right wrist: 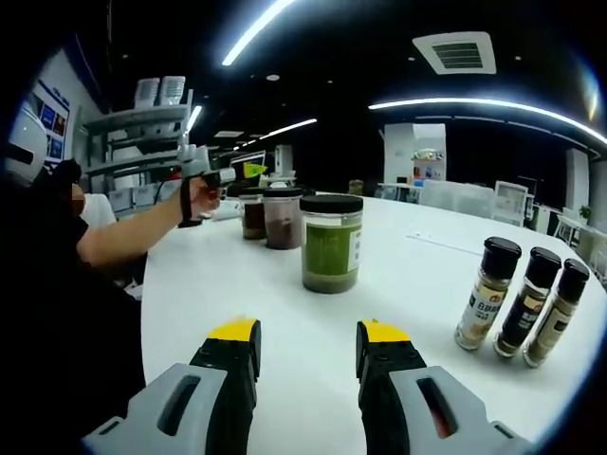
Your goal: Pick up the mixed condiments and ingredients on the table and sort them into separate groups
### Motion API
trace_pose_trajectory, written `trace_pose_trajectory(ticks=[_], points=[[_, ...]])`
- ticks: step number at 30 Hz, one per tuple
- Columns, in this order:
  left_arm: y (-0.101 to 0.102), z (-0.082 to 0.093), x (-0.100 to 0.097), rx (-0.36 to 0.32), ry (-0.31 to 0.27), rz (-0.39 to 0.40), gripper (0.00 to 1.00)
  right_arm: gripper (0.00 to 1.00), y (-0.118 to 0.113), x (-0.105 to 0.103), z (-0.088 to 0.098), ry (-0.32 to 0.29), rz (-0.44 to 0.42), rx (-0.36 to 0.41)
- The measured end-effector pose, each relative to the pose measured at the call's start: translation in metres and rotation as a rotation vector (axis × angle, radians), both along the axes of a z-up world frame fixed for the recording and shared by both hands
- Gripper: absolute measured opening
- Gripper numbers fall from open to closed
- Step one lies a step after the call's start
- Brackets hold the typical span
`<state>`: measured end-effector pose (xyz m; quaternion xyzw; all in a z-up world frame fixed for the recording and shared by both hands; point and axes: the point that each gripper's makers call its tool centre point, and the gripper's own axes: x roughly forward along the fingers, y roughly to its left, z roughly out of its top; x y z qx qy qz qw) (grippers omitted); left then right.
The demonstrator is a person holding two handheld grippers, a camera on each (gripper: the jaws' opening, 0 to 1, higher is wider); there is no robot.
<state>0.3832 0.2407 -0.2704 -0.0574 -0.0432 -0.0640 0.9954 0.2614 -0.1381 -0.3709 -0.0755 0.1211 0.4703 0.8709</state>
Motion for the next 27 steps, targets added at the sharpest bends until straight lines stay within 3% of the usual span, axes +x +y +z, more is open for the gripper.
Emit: trace_pose_trajectory(ticks=[18, 27], points=[[-0.078, 0.015, 0.000, 0.076, -0.012, -0.162, 0.65, 0.41, 0.000, -0.001, -0.001, 0.004, 0.005, 0.000], [-0.113, 0.016, 0.000, 0.075, -0.005, -0.231, 0.66, 0.41, -0.001, -0.001, 0.000, 0.006, 0.004, 0.001]])
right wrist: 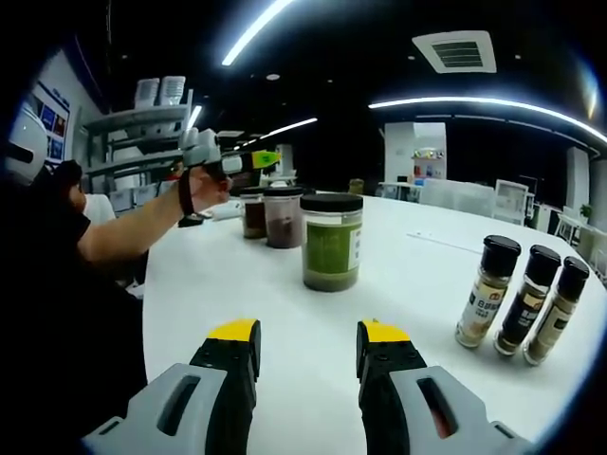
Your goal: Pick up the mixed condiments and ingredients on the table and sort them into separate groups
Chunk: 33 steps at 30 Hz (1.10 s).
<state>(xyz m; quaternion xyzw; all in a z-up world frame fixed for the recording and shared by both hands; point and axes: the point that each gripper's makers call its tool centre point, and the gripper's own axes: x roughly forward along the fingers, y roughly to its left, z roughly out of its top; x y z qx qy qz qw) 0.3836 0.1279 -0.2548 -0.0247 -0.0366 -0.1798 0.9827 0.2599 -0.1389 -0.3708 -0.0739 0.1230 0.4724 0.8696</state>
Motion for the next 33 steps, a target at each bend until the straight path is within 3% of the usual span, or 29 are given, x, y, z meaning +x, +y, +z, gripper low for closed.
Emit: trace_pose_trajectory(ticks=[9, 19, 22, 25, 33], points=[[-0.033, -0.004, 0.002, 0.029, 0.015, -0.076, 0.66, 0.42, 0.000, 0.000, -0.001, 0.004, 0.004, -0.003], [-0.063, -0.007, 0.004, 0.116, 0.035, -0.167, 0.67, 0.41, -0.003, 0.001, 0.001, 0.002, -0.004, -0.002], [-0.072, -0.010, 0.004, 0.174, 0.046, -0.205, 0.67, 0.42, -0.003, 0.001, 0.001, 0.002, 0.000, -0.001], [-0.079, -0.015, 0.004, 0.282, 0.052, -0.257, 0.69, 0.42, -0.003, 0.001, 0.002, -0.002, 0.001, -0.002], [-0.087, 0.003, 0.002, 0.333, 0.027, -0.309, 0.69, 0.42, -0.002, 0.001, -0.001, 0.003, 0.000, -0.003]])
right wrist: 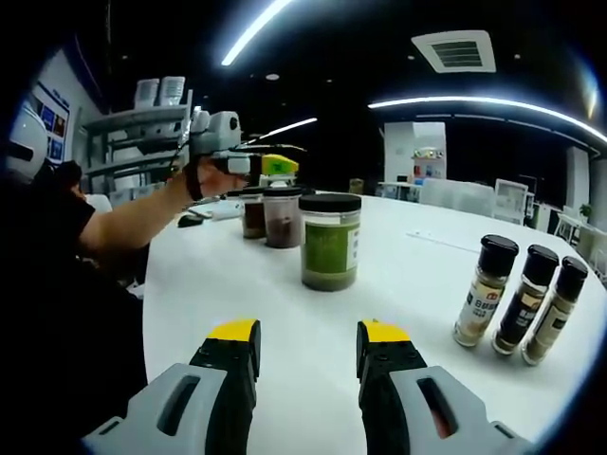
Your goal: Pick up the mixed condiments and ingredients on the table and sort them into separate groups
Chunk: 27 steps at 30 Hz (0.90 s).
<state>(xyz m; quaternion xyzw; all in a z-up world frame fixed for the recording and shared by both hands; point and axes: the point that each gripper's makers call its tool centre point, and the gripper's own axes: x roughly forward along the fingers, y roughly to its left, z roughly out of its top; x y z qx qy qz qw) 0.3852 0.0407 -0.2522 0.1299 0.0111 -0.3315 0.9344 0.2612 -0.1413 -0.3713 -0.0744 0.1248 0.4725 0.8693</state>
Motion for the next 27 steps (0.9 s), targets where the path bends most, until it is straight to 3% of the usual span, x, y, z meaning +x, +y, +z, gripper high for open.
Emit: trace_pose_trajectory(ticks=[6, 7, 9, 10, 11, 12, 14, 19, 24, 27], points=[[-0.013, 0.000, -0.002, 0.162, 0.012, -0.096, 0.71, 0.42, 0.004, -0.003, 0.002, -0.008, 0.019, -0.006], [-0.016, -0.002, -0.004, 0.181, 0.029, -0.128, 0.71, 0.42, 0.005, -0.003, 0.002, -0.008, 0.020, -0.005], [-0.029, -0.008, -0.021, 0.216, 0.119, -0.265, 0.71, 0.42, 0.005, -0.003, 0.001, -0.007, 0.021, -0.010], [-0.029, -0.008, -0.020, 0.240, 0.117, -0.267, 0.71, 0.42, 0.004, -0.002, 0.000, -0.005, 0.018, -0.014], [-0.028, -0.005, -0.014, 0.302, 0.057, -0.251, 0.71, 0.42, 0.003, -0.002, -0.002, -0.003, 0.015, -0.018], [-0.028, -0.005, -0.013, 0.337, 0.040, -0.255, 0.70, 0.42, 0.003, -0.002, -0.002, -0.003, 0.015, -0.020], [-0.032, -0.011, -0.016, 0.403, 0.066, -0.286, 0.69, 0.42, 0.002, -0.002, -0.002, -0.003, 0.014, -0.015], [-0.049, -0.005, -0.019, 0.441, 0.070, -0.326, 0.71, 0.42, -0.001, -0.002, -0.003, -0.003, 0.009, -0.010], [-0.057, -0.011, -0.024, 0.577, 0.064, -0.393, 0.72, 0.42, -0.002, -0.002, -0.002, -0.006, 0.006, -0.004], [-0.060, -0.019, -0.023, 0.621, 0.117, -0.420, 0.78, 0.42, -0.002, -0.004, 0.000, -0.012, 0.011, -0.001]])
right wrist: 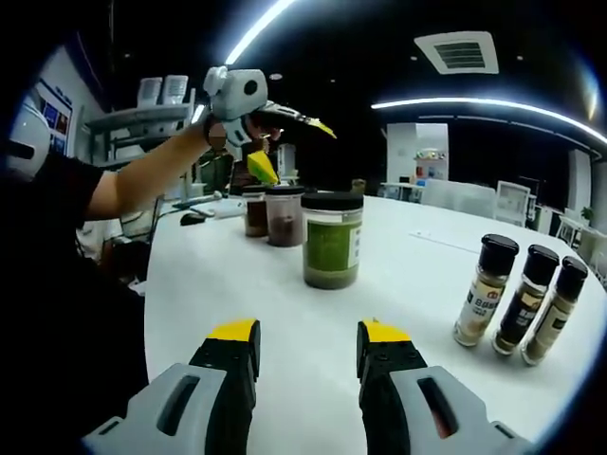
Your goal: Pick up the mixed condiments and ingredients on the table and sort them into separate groups
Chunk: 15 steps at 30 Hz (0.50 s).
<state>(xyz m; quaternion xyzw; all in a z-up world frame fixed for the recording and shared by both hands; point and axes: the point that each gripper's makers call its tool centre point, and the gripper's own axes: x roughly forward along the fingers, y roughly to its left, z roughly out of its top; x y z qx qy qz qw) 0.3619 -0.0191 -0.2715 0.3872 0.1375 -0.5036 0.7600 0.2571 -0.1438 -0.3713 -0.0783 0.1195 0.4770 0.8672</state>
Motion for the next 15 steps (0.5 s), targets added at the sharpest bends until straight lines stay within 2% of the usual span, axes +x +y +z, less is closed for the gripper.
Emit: trace_pose_trajectory(ticks=[1, 4, 10, 12, 13, 15], points=[[0.000, -0.003, 0.001, 0.005, 0.041, 0.017, 0.82, 0.42, 0.000, 0.000, 0.001, -0.002, 0.001, 0.001], [-0.001, -0.007, 0.004, 0.065, 0.035, -0.013, 0.82, 0.42, -0.002, -0.001, 0.000, -0.003, -0.001, 0.005], [-0.007, -0.014, 0.011, 0.130, 0.056, -0.032, 0.83, 0.42, -0.004, 0.000, -0.006, 0.007, -0.005, 0.004], [-0.003, -0.023, 0.012, 0.196, 0.072, -0.047, 0.82, 0.42, -0.004, 0.000, -0.004, 0.007, -0.003, 0.011], [-0.004, -0.026, 0.012, 0.206, 0.077, -0.058, 0.81, 0.42, -0.003, 0.000, -0.003, 0.004, -0.001, 0.014], [-0.004, -0.034, 0.006, 0.223, 0.139, -0.078, 0.82, 0.42, -0.003, 0.000, -0.002, 0.002, 0.000, 0.015]])
